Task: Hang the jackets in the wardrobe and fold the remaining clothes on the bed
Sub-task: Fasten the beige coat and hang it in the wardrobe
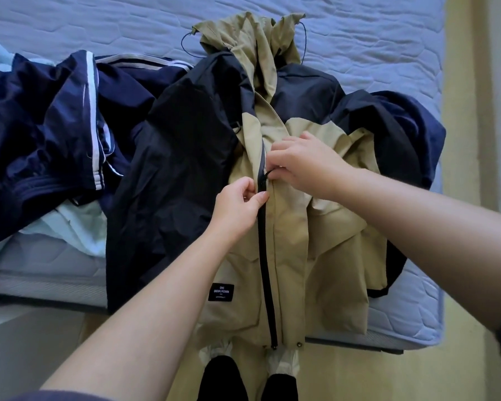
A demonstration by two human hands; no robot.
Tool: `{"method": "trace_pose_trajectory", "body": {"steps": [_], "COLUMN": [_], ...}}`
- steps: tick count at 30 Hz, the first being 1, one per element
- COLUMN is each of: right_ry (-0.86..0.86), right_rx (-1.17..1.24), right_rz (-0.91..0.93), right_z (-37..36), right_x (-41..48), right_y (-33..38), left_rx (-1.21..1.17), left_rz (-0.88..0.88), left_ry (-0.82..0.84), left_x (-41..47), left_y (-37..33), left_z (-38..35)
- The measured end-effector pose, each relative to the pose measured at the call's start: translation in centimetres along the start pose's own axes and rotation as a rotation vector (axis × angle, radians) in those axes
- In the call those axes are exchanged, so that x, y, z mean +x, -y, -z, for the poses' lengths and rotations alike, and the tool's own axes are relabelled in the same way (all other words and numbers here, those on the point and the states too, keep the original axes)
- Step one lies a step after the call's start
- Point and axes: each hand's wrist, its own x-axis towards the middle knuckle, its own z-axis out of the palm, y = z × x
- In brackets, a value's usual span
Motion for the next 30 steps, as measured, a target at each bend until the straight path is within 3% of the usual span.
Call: {"method": "trace_pose_trajectory", "body": {"steps": [5,10,17,21,25,30], "right_ry": [0.033,-0.034,-0.053,-0.077,-0.074,-0.079], "right_rx": [-0.287,-0.292,-0.292,-0.307,-0.346,-0.327], "right_rz": [0.07,-0.045,0.034,-0.001,-0.032,-0.016], "right_z": [2.0,4.2,3.4,4.1,5.3,6.2], "right_x": [1.4,3.2,2.9,2.9,3.3,3.7], "right_y": [-0.8,-2.2,-0.7,-2.5,-4.3,-4.1], "left_rx": [0.168,0.274,0.234,0.378,0.463,0.575], "left_rz": [-0.055,-0.048,0.066,-0.039,-0.139,-0.059], "left_ry": [-0.042,-0.03,0.006,-0.008,0.0,0.021], "left_x": [0.3,0.7,4.0,4.9,2.2,1.9], "left_y": [0.0,1.0,-1.7,-3.3,-0.5,2.3], "left_z": [-0.1,0.8,1.2,0.6,0.8,2.2]}}
